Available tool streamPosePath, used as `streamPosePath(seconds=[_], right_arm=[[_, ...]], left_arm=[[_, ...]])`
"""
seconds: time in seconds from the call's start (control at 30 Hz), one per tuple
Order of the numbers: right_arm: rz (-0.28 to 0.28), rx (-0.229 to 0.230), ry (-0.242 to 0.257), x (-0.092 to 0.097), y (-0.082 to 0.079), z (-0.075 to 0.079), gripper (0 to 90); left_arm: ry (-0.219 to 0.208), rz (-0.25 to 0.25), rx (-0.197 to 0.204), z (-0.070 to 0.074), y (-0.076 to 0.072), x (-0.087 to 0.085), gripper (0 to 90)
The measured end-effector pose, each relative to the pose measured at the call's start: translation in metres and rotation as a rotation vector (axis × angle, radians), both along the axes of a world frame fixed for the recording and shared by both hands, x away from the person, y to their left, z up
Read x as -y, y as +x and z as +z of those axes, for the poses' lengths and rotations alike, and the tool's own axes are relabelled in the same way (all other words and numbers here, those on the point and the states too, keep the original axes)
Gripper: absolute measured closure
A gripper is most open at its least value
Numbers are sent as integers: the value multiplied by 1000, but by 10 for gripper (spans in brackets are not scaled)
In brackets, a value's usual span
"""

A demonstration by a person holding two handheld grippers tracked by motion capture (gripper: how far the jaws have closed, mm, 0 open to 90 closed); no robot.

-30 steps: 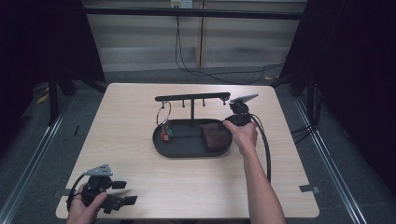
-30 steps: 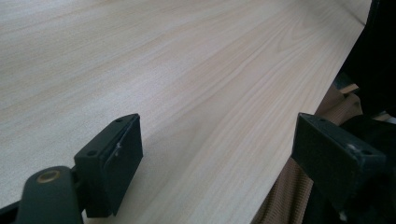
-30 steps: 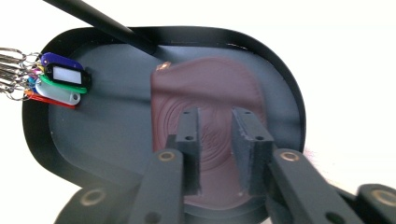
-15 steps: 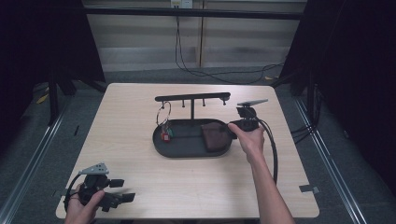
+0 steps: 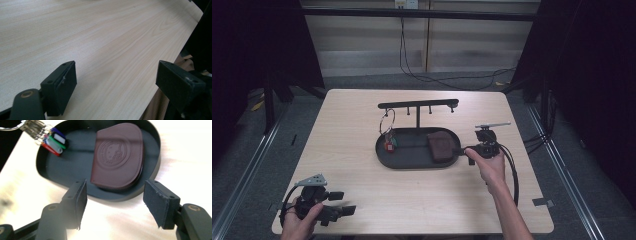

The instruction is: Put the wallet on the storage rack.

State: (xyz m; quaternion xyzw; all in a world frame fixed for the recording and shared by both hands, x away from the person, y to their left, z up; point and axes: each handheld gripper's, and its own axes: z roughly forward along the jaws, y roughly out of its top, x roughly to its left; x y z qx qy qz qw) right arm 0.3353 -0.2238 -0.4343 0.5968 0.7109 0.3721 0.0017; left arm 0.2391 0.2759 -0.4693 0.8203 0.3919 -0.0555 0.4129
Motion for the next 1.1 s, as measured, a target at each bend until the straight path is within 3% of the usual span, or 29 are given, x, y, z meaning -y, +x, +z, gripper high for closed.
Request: streamPosePath(seconds=[0.37, 0.63, 0.93, 1.1], right_arm=[[24, 23, -43, 7, -36, -10, 338], [5, 52, -43, 16, -67, -14, 356], [-43, 77, -47, 32, -102, -31, 375], [-48, 99, -103, 35, -112, -40, 302]], left_arm=[[1, 14, 1, 0, -1, 0, 169], [2, 18, 4, 0, 0, -2, 169], [4, 17, 5, 1, -1, -2, 169], [12, 12, 18, 2, -1, -3, 169]])
